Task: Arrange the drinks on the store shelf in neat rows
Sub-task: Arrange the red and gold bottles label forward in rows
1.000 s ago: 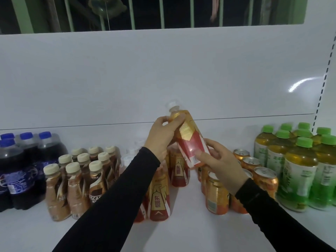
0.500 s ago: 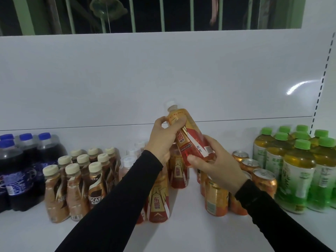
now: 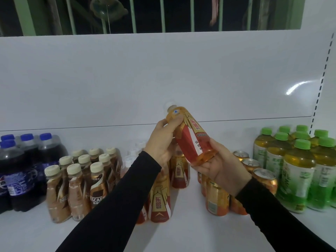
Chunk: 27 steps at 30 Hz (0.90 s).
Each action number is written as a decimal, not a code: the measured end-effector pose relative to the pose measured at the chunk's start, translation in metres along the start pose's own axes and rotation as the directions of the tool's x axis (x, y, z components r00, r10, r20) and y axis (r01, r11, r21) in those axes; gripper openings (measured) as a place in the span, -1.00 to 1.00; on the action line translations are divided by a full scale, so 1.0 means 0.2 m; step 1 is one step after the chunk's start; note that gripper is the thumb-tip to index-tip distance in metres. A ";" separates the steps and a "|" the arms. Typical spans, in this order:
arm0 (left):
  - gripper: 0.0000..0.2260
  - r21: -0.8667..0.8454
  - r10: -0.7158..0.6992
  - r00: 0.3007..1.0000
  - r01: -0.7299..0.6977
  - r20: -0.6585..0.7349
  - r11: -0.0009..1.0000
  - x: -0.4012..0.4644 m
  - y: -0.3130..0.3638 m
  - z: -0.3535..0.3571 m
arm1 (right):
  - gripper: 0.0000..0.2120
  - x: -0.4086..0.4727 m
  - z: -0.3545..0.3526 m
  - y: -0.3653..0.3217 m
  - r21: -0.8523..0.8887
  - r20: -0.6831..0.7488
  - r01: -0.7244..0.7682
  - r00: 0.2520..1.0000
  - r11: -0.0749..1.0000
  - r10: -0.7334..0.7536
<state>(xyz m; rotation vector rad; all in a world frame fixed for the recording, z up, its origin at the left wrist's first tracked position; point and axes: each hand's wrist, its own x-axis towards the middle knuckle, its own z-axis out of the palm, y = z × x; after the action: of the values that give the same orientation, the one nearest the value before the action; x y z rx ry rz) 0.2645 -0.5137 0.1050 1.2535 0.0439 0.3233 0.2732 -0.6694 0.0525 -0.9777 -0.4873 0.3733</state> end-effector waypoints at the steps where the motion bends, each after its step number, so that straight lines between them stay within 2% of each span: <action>1: -0.55 -0.007 0.001 1.000 -0.001 -0.015 1.000 0.00 0.00 0.00 | -0.56 0.00 0.00 0.00 -0.049 -0.001 0.011 1.000 0.999 -0.011; 3: -0.52 -0.011 0.013 0.999 -0.014 -0.042 1.000 0.00 0.01 0.00 | -0.58 0.00 0.00 0.00 -0.286 -0.015 0.096 0.994 0.953 -0.105; 5: -0.50 0.007 0.040 0.997 -0.040 -0.070 0.999 0.00 0.00 0.00 | -0.60 -0.01 0.00 0.00 -0.597 0.010 0.216 0.965 0.773 -0.262; 6: -0.49 0.023 0.056 0.995 -0.055 -0.083 0.998 0.00 0.00 0.01 | -0.59 -0.01 0.00 0.00 -0.687 0.025 0.241 0.950 0.685 -0.310; 8: -0.46 0.067 0.081 0.993 -0.075 -0.091 0.995 -0.01 0.00 0.01 | -0.55 -0.01 0.00 0.02 -0.744 0.027 0.253 0.936 0.619 -0.350; 11: -0.47 0.095 0.097 0.992 -0.089 -0.077 0.991 -0.01 0.02 0.01 | -0.63 0.00 -0.01 0.03 -0.684 0.062 0.320 0.921 0.656 -0.385; 13: -0.50 0.096 0.101 0.994 -0.096 -0.051 0.991 -0.02 0.02 0.01 | -0.67 0.00 0.00 0.02 -0.534 0.050 0.327 0.933 0.780 -0.357; 14: -0.50 0.089 0.099 0.995 -0.095 -0.031 0.991 -0.03 0.02 0.00 | -0.66 0.00 0.00 0.02 -0.413 0.030 0.284 0.954 0.865 -0.299; 16: -0.49 0.068 0.076 0.997 -0.077 0.011 0.995 -0.04 0.02 0.01 | -0.57 0.01 0.01 0.01 -0.212 0.003 0.162 0.986 0.964 -0.165; 19: -0.44 0.054 0.051 0.998 -0.052 0.023 0.997 -0.05 0.01 0.02 | -0.52 0.03 0.00 0.02 -0.079 -0.036 0.046 0.998 0.996 -0.049; 21: -0.40 0.053 0.055 0.998 -0.055 0.007 0.997 -0.04 0.01 0.02 | -0.56 0.04 0.00 0.02 -0.132 -0.061 0.044 0.997 0.990 -0.052; 22: -0.37 0.056 0.062 0.998 -0.061 -0.002 0.997 -0.03 0.01 0.02 | -0.58 0.04 0.00 0.02 -0.243 -0.052 0.089 0.993 0.966 -0.105; 23: -0.34 0.063 0.073 0.997 -0.072 -0.011 0.995 -0.03 0.01 0.02 | -0.62 0.03 -0.01 0.02 -0.426 -0.022 0.167 0.981 0.889 -0.194; 25: -0.27 0.085 0.100 0.995 -0.097 -0.029 0.992 -0.02 0.00 0.02 | -0.62 0.02 0.01 0.01 -0.730 0.070 0.287 0.934 0.620 -0.350; 27: -0.24 0.112 0.122 0.992 -0.117 -0.039 0.987 -0.02 -0.01 0.04 | -0.60 0.02 0.01 0.03 -0.806 0.107 0.325 0.903 0.495 -0.417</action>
<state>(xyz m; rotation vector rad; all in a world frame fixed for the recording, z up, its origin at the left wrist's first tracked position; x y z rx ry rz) 0.2623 -0.5217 0.1053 1.3601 0.0257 0.4579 0.2747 -0.6636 0.0488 -1.7402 -0.7902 -0.3671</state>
